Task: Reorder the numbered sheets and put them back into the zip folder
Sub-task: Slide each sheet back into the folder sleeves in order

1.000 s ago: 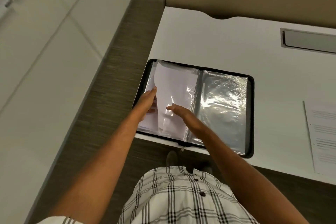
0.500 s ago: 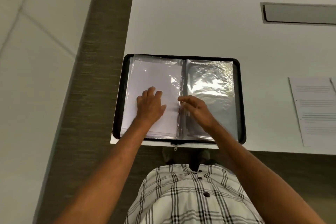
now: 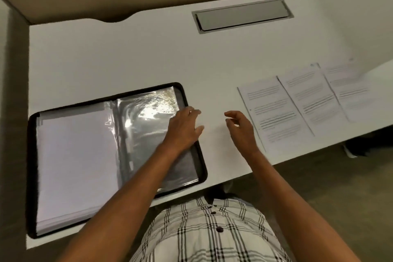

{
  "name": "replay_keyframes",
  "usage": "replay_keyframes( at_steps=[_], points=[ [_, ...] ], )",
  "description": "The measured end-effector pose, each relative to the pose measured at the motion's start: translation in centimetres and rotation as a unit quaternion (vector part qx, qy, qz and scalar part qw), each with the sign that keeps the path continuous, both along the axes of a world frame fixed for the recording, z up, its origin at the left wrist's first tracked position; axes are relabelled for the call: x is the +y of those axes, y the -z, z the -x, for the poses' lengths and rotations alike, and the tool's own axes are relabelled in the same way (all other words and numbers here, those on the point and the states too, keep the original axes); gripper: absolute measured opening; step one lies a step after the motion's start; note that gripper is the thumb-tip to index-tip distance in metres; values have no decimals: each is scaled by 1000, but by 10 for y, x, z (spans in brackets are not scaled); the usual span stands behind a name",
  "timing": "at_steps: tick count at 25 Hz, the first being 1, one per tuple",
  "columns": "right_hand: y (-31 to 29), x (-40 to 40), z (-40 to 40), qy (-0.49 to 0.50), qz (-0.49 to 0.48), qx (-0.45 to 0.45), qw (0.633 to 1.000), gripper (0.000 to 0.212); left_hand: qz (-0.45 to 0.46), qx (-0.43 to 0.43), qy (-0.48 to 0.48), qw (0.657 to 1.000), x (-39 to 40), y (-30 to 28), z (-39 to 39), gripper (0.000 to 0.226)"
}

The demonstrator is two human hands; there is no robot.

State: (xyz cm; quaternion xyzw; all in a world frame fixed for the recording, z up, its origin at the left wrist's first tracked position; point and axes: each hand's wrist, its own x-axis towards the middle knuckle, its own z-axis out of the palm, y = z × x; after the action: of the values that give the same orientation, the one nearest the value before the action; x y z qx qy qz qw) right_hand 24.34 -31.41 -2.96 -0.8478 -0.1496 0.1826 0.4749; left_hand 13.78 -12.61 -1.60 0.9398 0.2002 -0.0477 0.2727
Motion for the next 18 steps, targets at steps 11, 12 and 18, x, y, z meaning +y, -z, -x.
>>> replay_keyframes(
  at_steps=[11,12,18],
  points=[
    [45,-140,-143,-92,272,-133,949,77,-11,121,-27,992,-156,24,-166,67],
    [49,-143,-145,-105,283,-128,945,82,3,124,-48,991,-162,25,-168,67],
    [51,-137,-139,-155,264,-122,944,81,273,-7,-273,922,-166,22,-179,47]
  ],
)
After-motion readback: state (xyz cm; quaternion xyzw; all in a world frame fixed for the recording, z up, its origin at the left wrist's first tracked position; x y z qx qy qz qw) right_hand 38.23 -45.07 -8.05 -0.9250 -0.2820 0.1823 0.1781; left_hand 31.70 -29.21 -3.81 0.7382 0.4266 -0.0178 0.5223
